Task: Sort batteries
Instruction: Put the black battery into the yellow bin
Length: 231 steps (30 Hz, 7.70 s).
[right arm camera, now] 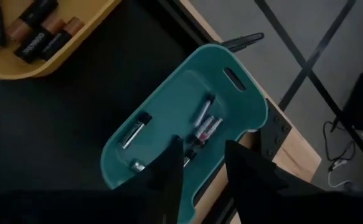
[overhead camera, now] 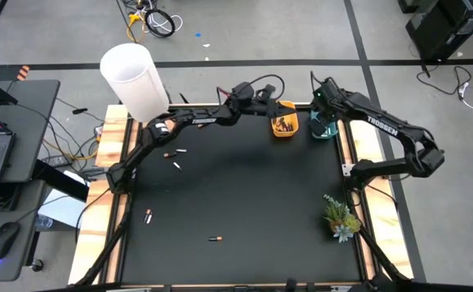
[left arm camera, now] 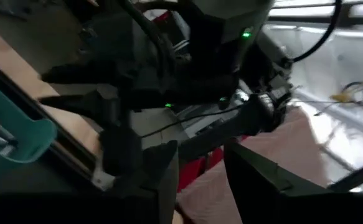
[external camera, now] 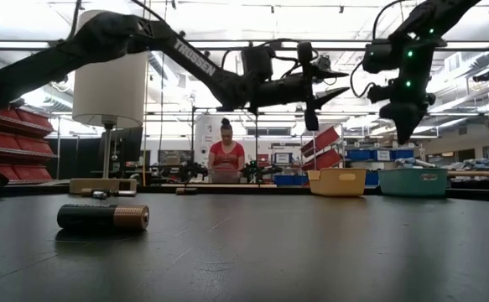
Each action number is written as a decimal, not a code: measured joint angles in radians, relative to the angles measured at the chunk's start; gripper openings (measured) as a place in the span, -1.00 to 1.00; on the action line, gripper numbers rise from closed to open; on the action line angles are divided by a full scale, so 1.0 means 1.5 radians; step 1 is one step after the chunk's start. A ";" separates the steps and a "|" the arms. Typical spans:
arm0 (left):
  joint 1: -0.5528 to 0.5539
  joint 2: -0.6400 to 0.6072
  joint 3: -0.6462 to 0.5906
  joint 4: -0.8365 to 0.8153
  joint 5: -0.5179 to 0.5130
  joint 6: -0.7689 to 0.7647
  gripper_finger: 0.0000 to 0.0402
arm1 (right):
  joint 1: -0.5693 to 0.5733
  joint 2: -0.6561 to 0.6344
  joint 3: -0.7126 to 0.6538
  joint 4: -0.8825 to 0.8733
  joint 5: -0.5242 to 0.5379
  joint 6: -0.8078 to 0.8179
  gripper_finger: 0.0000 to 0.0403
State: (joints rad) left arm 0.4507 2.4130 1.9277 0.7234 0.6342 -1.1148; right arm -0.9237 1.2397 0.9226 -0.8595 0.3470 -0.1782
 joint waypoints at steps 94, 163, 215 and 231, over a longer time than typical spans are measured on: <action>0.150 -0.500 -0.849 -0.237 -0.531 0.653 0.06 | 0.367 0.046 0.059 0.409 -0.419 0.223 -0.41; -0.053 -0.522 -0.743 -0.345 -0.303 0.584 -0.73 | 0.380 0.147 -0.015 0.406 -0.445 0.079 -0.23; -0.081 -0.526 -0.644 -0.214 -0.260 -0.030 -0.78 | 0.448 0.162 0.037 0.490 -0.207 -0.471 -0.72; -0.081 -0.526 -0.644 -0.276 -0.279 0.020 -0.40 | 0.326 0.146 0.036 0.344 -0.189 -0.149 -0.76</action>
State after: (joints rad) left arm 0.3298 1.6234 0.9617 0.3089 0.2159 -1.0843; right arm -0.4348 1.4590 0.9771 -0.3432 0.0638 -0.4024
